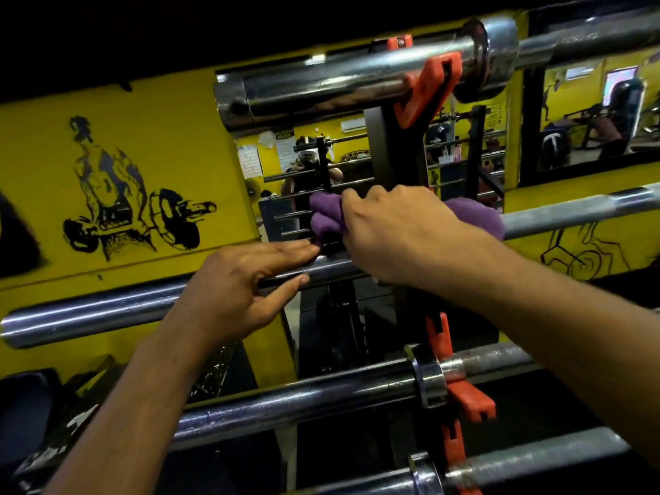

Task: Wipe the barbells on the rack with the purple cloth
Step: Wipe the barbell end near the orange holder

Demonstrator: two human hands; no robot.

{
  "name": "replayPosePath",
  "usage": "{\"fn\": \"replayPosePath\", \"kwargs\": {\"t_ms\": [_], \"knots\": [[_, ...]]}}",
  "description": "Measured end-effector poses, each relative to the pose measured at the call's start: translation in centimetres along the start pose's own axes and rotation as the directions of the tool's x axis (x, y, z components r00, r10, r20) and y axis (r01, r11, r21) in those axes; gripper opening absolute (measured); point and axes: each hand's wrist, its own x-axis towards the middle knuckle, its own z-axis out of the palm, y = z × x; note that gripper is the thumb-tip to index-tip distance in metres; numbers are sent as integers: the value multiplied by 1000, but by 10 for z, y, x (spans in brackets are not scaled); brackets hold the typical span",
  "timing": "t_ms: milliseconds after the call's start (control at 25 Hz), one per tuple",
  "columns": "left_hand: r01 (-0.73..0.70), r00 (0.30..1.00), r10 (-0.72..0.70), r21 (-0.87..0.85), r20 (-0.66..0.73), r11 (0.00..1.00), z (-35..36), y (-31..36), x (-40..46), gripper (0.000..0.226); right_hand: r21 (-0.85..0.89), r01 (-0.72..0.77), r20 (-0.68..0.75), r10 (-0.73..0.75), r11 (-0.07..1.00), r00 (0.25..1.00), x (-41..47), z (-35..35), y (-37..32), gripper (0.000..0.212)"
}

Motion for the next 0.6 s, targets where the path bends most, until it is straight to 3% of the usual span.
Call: {"fn": "replayPosePath", "kwargs": {"t_ms": [80, 160, 240, 320, 440, 520, 600], "knots": [[-5, 1000, 5, -1, 7, 1000, 1, 0, -1, 47, 27, -7, 212, 1, 1000, 977, 32, -4, 7, 17], [-16, 1000, 16, 29, 1, 999, 4, 0, -2, 49, 69, -27, 467, -8, 997, 884, 65, 0, 14, 18], [-28, 1000, 28, 52, 1, 998, 3, -2, -2, 50, 77, -54, 601, -3, 996, 800, 85, 2, 17, 16], [-37, 999, 37, 33, 13, 999, 2, -5, 0, 50, 85, -64, 542, 8, 994, 840, 80, 2, 17, 15], [-35, 999, 35, 9, 24, 999, 0, -8, 0, 50, -2, -106, 119, 105, 994, 987, 24, 4, 0, 25], [-6, 1000, 6, 31, 6, 999, 0, -8, 0, 47, 39, -154, -82, 157, 987, 984, -20, 11, -16, 39], [1, 1000, 0, 66, -19, 998, 0, -7, 1, 35, 177, -182, -135, 206, 967, 969, -43, 13, -25, 47]]}}
